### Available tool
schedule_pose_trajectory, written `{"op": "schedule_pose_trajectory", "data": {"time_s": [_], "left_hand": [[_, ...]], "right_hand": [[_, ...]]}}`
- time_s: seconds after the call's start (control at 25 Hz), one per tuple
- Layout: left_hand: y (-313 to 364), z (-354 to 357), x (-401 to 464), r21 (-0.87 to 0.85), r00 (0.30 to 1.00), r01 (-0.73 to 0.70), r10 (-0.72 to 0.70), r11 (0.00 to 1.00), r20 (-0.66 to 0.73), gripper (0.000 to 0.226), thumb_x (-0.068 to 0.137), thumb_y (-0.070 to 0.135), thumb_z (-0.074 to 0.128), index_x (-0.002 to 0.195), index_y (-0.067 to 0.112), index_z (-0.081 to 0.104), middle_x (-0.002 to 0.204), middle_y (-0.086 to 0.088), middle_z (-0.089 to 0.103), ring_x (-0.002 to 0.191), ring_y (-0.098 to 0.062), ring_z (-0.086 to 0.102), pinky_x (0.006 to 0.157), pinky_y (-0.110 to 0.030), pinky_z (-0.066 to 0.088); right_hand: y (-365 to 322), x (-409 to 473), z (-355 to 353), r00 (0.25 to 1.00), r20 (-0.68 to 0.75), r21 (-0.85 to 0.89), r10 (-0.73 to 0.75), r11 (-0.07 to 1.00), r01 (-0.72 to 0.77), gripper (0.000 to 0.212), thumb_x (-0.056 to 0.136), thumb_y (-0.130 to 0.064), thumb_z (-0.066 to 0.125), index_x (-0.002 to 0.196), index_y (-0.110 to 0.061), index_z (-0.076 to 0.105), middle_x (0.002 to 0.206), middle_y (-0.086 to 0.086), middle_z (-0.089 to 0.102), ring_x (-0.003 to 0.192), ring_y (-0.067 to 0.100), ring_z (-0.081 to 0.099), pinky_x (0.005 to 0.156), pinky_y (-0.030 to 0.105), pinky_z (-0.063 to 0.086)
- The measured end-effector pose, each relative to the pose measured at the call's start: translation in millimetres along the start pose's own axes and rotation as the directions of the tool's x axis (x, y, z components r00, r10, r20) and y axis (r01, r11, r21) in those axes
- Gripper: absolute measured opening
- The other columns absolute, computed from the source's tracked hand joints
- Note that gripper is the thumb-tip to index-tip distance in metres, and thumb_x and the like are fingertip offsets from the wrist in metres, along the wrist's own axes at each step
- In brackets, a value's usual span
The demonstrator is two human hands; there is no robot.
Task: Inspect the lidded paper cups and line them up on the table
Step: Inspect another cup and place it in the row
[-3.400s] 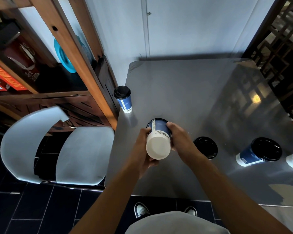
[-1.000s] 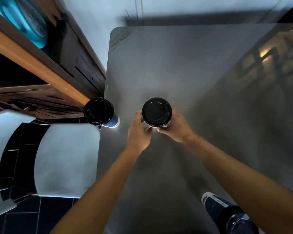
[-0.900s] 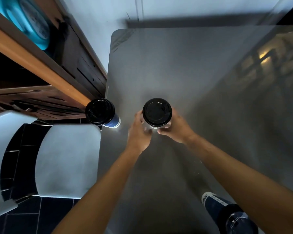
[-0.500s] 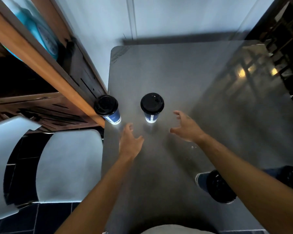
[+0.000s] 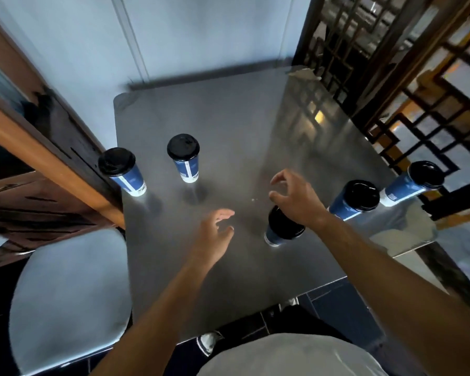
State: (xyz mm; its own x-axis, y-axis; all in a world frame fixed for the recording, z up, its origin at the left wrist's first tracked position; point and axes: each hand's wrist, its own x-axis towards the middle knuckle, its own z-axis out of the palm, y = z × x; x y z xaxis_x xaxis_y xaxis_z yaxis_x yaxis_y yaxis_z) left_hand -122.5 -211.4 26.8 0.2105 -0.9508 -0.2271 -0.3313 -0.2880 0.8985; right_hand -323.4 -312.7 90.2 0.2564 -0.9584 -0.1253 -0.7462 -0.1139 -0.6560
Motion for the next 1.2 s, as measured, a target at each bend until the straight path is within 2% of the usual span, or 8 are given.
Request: {"op": "schedule_pose_trajectory", "data": {"time_s": [0.28,0.4,0.52,0.64,0.8,0.92,1.08,1.2], "left_hand": [[22,55,-23,-0.004,0.998,-0.043,0.043,0.999,0.041,0.075,0.087,-0.012,0.058,0.127,0.051,0.052,0.137,0.007,0.054,0.124,-0.003,0.053,0.102,-0.029,0.044],[35,86,-34,-0.036,1.000,0.004,-0.005,0.999,-0.016,0.090,0.084,-0.017,0.058,0.133,0.057,0.043,0.157,0.005,0.036,0.149,-0.014,0.031,0.106,-0.034,0.039],[41,112,-37,0.000,0.997,0.008,-0.008,1.000,-0.075,0.096,0.076,-0.009,0.057,0.131,0.069,0.046,0.158,0.015,0.029,0.154,-0.016,0.024,0.105,-0.038,0.040],[40,133,-38,0.054,0.986,-0.041,0.049,0.998,-0.159,0.079,0.073,-0.003,0.053,0.130,0.051,0.054,0.145,0.037,0.036,0.151,-0.020,0.029,0.116,-0.050,0.037],[39,149,-36,0.097,0.976,-0.034,0.054,0.995,-0.212,0.060,0.072,-0.003,0.056,0.124,0.026,0.060,0.131,0.005,0.054,0.131,-0.031,0.052,0.109,-0.059,0.043],[43,141,-31,0.023,0.991,0.042,-0.039,0.999,-0.130,0.059,0.079,-0.011,0.053,0.129,0.020,0.062,0.129,-0.007,0.062,0.121,-0.025,0.063,0.103,-0.051,0.053],[48,125,-30,-0.035,0.996,0.034,-0.037,0.999,-0.084,0.055,0.092,-0.015,0.057,0.131,0.023,0.057,0.120,-0.005,0.068,0.101,0.007,0.067,0.089,-0.015,0.054],[50,116,-29,-0.144,0.992,0.084,-0.097,0.986,-0.086,0.053,0.099,-0.002,0.059,0.138,0.033,0.052,0.108,0.000,0.073,0.096,0.002,0.069,0.087,-0.014,0.052]], "right_hand": [[59,-9,-19,0.988,0.125,0.110,-0.093,0.991,0.079,0.021,0.088,-0.019,0.064,0.106,-0.028,0.061,0.121,-0.001,0.057,0.114,0.014,0.051,0.097,0.025,0.035],[89,-15,-34,0.937,0.285,0.202,-0.203,0.968,0.149,0.043,0.077,-0.021,0.062,0.117,-0.035,0.057,0.133,0.000,0.048,0.127,0.008,0.042,0.113,0.027,0.031],[121,-13,-38,0.862,0.409,0.186,-0.300,0.952,0.243,0.067,0.068,-0.022,0.065,0.132,-0.036,0.050,0.149,0.004,0.037,0.141,0.015,0.036,0.116,0.033,0.034],[133,-10,-36,0.804,0.494,0.162,-0.330,0.944,0.288,0.079,0.070,-0.005,0.062,0.139,-0.037,0.041,0.155,-0.001,0.032,0.146,0.021,0.035,0.114,0.037,0.038],[133,-7,-29,0.790,0.506,0.209,-0.348,0.937,0.279,0.073,0.074,0.007,0.056,0.131,-0.037,0.046,0.139,0.002,0.050,0.130,0.024,0.052,0.110,0.043,0.046],[136,-10,-22,0.810,0.472,0.292,-0.348,0.929,0.229,0.066,0.074,0.002,0.057,0.123,-0.041,0.049,0.129,0.002,0.059,0.118,0.025,0.063,0.101,0.050,0.053],[129,-10,-26,0.831,0.451,0.403,-0.325,0.905,0.135,0.055,0.079,-0.013,0.065,0.125,-0.043,0.055,0.129,-0.001,0.064,0.110,0.022,0.070,0.098,0.050,0.057],[121,-7,-29,0.836,0.490,0.461,-0.247,0.887,-0.008,0.049,0.081,-0.027,0.069,0.126,-0.044,0.057,0.123,0.004,0.069,0.107,0.024,0.071,0.096,0.052,0.058]]}}
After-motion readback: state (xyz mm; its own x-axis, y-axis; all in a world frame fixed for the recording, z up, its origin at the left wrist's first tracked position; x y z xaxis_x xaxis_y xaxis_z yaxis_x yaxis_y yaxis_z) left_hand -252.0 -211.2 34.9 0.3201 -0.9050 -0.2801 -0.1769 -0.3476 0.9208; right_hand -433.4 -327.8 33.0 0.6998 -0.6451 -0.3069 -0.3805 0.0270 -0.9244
